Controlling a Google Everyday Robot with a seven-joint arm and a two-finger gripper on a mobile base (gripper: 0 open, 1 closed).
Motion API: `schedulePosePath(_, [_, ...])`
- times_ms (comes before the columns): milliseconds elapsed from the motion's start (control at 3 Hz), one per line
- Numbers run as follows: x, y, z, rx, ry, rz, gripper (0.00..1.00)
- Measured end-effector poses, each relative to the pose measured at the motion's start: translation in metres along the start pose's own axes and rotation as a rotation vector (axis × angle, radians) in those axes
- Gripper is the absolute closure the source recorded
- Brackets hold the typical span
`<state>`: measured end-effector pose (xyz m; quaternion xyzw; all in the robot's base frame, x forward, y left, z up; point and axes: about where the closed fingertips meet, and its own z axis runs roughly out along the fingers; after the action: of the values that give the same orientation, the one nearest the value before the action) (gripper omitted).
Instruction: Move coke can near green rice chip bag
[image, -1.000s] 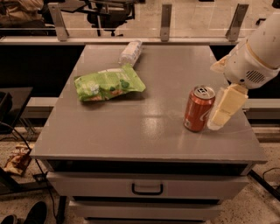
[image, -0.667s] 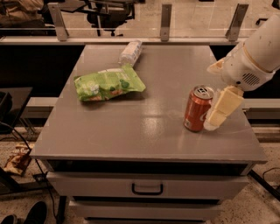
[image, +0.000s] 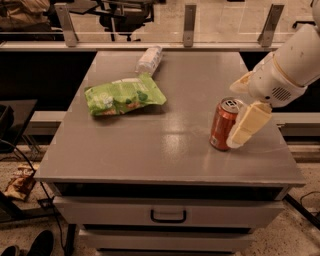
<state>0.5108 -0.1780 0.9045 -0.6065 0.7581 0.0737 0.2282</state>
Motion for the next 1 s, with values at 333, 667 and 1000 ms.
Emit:
schedulePosePath(333, [-0.002,0.001,0.005,-0.017,-0.004,-0.003,0.46])
schedulePosePath(667, [-0.008,-0.002,0.006,-0.024,-0.005,-0.008,0.69])
schedulePosePath(1000, [-0.043,-0.012,0.009,-0.044,-0.02,-0.042,0.98])
